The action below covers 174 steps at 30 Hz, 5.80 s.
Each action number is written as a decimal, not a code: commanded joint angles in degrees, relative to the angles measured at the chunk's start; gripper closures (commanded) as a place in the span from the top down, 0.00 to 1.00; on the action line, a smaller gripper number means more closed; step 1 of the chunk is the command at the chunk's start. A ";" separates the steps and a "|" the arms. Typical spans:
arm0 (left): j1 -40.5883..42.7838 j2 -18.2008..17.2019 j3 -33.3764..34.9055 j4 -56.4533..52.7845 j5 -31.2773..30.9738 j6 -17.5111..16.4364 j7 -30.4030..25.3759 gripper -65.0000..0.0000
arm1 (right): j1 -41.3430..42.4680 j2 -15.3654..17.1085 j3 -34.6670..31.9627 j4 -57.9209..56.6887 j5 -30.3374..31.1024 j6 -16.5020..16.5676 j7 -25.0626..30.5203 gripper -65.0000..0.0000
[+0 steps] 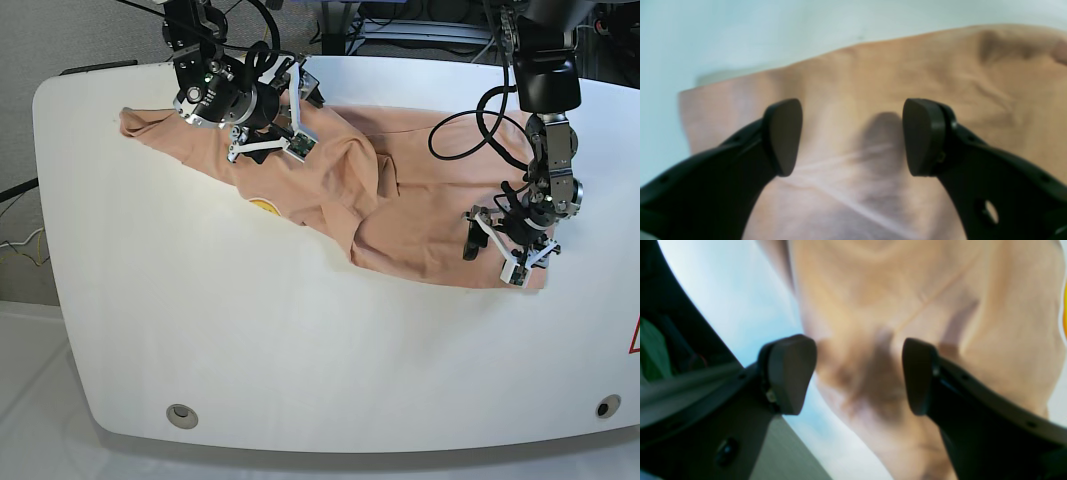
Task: Fold the T-shirt properly
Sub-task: 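Pull the grasped edge with the right gripper toward the collar, then press the right gripper into the folded fabric and pinch it, then drag the pinched fabric with the right gripper back toward the hem, flattening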
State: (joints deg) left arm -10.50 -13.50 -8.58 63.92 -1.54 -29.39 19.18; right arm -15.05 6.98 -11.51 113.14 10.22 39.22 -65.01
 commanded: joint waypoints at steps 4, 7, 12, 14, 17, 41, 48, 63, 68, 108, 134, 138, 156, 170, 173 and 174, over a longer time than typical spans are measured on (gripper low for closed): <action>-1.50 -0.70 -0.17 0.21 -0.88 0.33 -1.73 0.68 | 0.06 -1.23 -0.32 1.89 0.46 0.38 0.62 0.65; -1.85 -0.70 -0.17 -2.16 -0.88 1.04 -1.82 0.68 | -0.82 -2.28 -0.40 1.89 0.20 0.29 0.62 0.65; -2.03 -0.70 -0.17 -5.50 -0.88 1.30 -1.90 0.68 | -2.14 -3.33 -0.40 1.89 0.11 0.29 0.62 0.65; -2.03 -0.70 -0.17 -5.50 -0.88 1.30 -1.90 0.68 | -2.49 -3.33 -0.40 1.89 0.11 0.21 0.62 0.65; -2.03 -0.70 -0.17 -5.50 -0.88 1.30 -1.90 0.68 | -2.58 -3.42 -0.40 1.89 0.11 -1.64 0.71 0.65; -1.59 -0.96 -0.52 -5.06 -0.96 1.12 -1.90 0.68 | 0.06 -3.25 -0.23 0.04 0.11 -11.13 3.61 0.65; -1.59 -0.96 -0.52 -5.06 -0.96 1.12 -1.90 0.68 | -1.96 -4.57 -0.32 0.48 0.20 -12.19 3.61 0.65; -1.59 -0.79 -0.43 -5.06 -0.96 1.12 -1.90 0.68 | -3.19 -6.50 -2.34 0.84 -2.97 -14.56 3.69 0.65; -1.59 -0.79 -0.43 -5.06 -0.96 1.12 -1.90 0.68 | -2.93 -6.59 -3.04 0.66 -5.43 -15.00 3.96 0.65; -1.50 -0.96 -0.61 -5.06 -0.96 1.04 -1.90 0.68 | -2.93 -8.17 -7.53 -4.00 -16.59 -24.32 10.99 0.30; -1.50 -1.05 -0.61 -5.06 -0.96 0.95 -1.90 0.68 | 5.07 -7.03 -4.18 -3.91 -16.59 -24.32 10.55 0.00; -1.50 -1.05 -0.61 -5.06 -0.96 0.95 -1.90 0.68 | 7.44 -6.24 -4.18 -4.18 -16.59 -24.32 10.55 0.00; -0.79 -2.28 -0.70 -3.74 -1.14 0.95 -1.82 0.68 | 14.30 -0.87 0.04 -8.40 -16.59 -24.32 10.90 0.00; -0.79 -2.37 -0.70 -3.74 -1.05 0.95 -1.64 0.68 | 19.93 2.64 0.12 -13.41 -16.33 -24.32 11.26 0.00; -0.71 -2.37 -0.70 -3.74 -1.05 0.95 -1.64 0.68 | 20.81 2.73 0.12 -14.11 -16.33 -24.32 12.57 0.00; -0.71 -2.37 -0.70 -3.74 -1.05 0.95 -1.64 0.68 | 21.16 2.82 0.12 -14.20 -16.42 -24.32 12.84 0.00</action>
State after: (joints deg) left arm -10.59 -15.14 -9.21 59.46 -3.22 -28.49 16.67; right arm 4.40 9.56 -11.60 98.10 -6.02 15.03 -54.04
